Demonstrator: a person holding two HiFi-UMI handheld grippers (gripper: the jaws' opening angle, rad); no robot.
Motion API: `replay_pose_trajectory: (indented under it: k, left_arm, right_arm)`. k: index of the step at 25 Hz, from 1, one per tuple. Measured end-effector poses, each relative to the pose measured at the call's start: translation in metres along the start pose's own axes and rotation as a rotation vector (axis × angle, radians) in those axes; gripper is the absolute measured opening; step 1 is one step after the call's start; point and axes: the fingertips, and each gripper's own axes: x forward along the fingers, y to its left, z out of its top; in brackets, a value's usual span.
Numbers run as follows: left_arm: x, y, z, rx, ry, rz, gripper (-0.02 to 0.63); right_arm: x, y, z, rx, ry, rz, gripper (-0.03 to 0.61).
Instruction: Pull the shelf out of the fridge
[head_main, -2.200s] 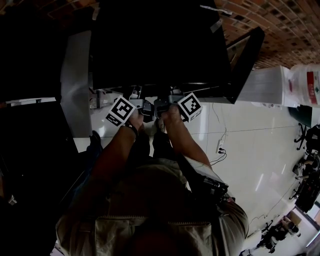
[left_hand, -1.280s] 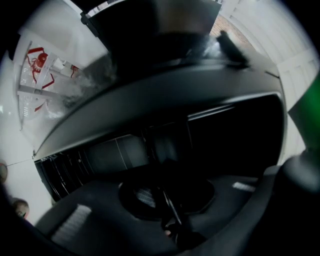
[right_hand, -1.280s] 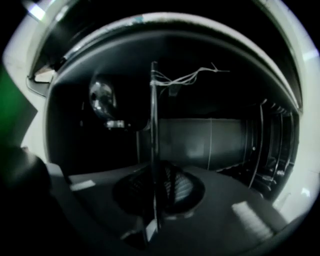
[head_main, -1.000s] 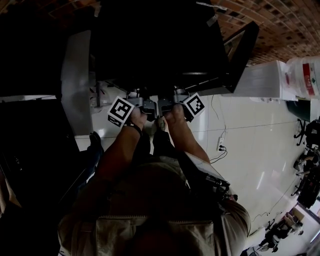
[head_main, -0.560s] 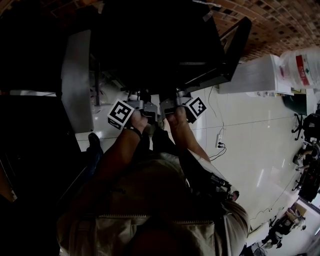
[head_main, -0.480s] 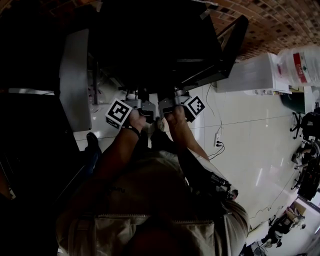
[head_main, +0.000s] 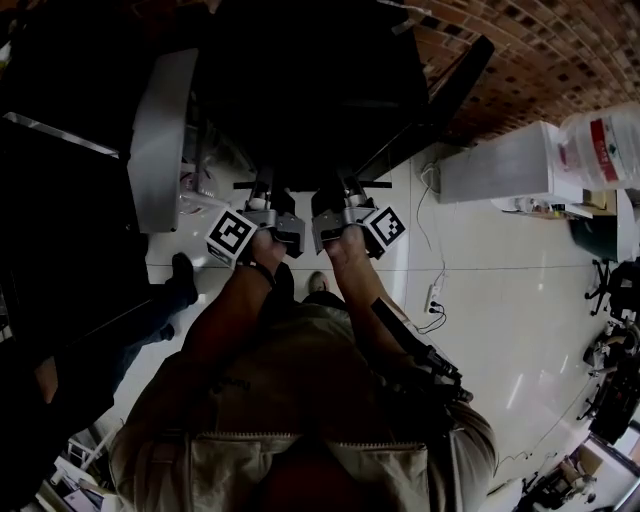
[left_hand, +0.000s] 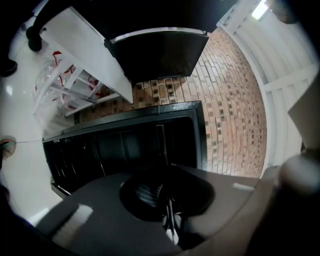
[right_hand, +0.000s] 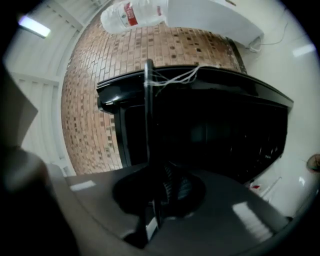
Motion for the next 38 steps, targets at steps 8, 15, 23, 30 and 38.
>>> replay_pose_trajectory:
  k: [8, 15, 23, 30, 38]
  left_arm:
    - [-0.068, -0.008, -0.03, 0.01, -0.071, 0.01, 0.027]
    - [-0.107, -0.05, -0.035, -0.051, -0.046, -0.082, 0.026]
    - [-0.158, -0.078, -0.028, -0.074, 0.039, -0.126, 0.025]
    - [-0.179, -0.09, -0.027, -0.081, 0.092, -0.151, 0.023]
    - [-0.196, -0.096, -0.025, -0.092, 0.095, -0.15, 0.023]
  right_arm:
    - [-0.061, 0.013, -0.01, 0.01, 0.091, 0.018, 0.012]
    - [-0.098, 0.046, -0.03, -0.02, 0.097, 0.063, 0.012]
    - [-0.15, 0.079, -0.066, -0.053, 0.021, 0.077, 0.012]
    - [-0.173, 0.098, -0.079, -0.108, -0.01, 0.094, 0.012]
    - [-0.185, 0.106, -0.091, -0.118, 0.003, 0.083, 0.012]
